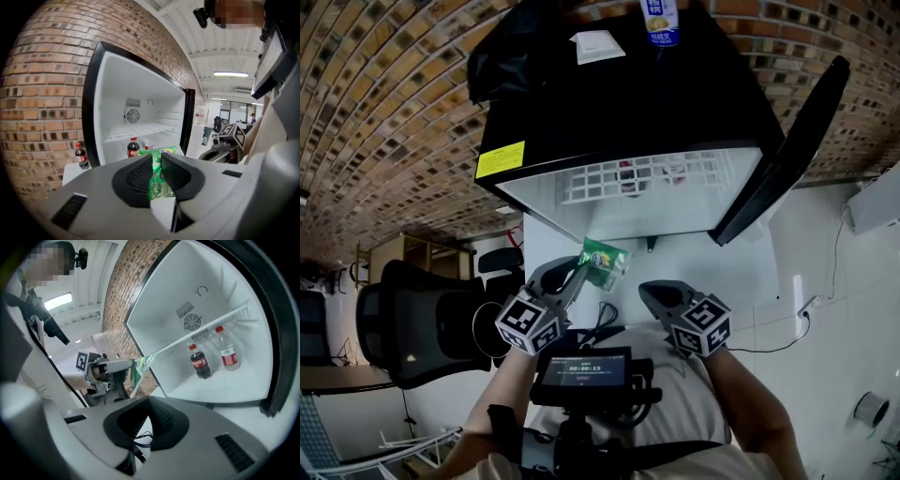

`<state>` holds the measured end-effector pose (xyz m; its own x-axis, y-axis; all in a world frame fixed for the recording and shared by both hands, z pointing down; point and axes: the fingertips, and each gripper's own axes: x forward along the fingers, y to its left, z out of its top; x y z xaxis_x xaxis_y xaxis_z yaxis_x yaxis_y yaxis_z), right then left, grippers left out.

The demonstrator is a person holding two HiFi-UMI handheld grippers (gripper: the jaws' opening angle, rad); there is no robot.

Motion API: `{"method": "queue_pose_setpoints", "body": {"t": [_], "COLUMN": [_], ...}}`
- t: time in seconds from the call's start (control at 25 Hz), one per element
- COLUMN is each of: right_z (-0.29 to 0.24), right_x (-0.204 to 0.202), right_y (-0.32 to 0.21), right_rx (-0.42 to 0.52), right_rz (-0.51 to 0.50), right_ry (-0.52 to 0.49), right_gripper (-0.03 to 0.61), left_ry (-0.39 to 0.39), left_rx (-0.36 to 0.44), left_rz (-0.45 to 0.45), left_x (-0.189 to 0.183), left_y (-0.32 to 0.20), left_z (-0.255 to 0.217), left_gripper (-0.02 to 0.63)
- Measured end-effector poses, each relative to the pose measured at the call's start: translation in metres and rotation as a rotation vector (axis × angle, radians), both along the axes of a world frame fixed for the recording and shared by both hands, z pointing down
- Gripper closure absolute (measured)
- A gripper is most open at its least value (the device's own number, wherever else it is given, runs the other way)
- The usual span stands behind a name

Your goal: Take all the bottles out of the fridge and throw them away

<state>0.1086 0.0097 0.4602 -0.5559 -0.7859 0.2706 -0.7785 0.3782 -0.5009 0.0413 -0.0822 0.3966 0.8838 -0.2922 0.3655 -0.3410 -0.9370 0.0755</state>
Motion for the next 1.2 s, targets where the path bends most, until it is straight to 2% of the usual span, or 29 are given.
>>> {"method": "queue_pose_setpoints", "body": {"t": [0.24, 0.44, 0.64, 0.84, 1.2], "right_z": [0.0, -0.003, -0.009, -0.006, 0.004], "right_x": [-0.011, -0.035, -0.062, -0.111, -0.22], "right_y": [-0.003, -0.014, -0.024, -0.037, -0.068], "right_rx": [-0.012, -0.017, -0.016, -0.033, -0.034], "right_rz": [-0.027, -0.077, -0.122, -0.205, -0.398], "right_ry": [0.022, 0.049, 0.052, 0.075, 0.082], "right_gripper": [0.575, 0.575, 0.574, 0.574, 0.574], "left_ry": [-0.04, -0.076, -0.08, -0.082, -0.147], "left_rx": [-0.086, -0.051, -0.136, -0.176, -0.213], "left_rz": [-0.015, 0.007, -0.074, -0.212, -0.549], "left_x": [-0.018, -0.04, -0.079, -0.154, -0.334], "left_y": [0.02, 0.027, 0.02, 0.009, 0.0], "left_z": [0.022, 0.045, 0.081, 0.1, 0.14], "left_gripper": [0.548, 0.549, 0.551, 0.551, 0.551]}}
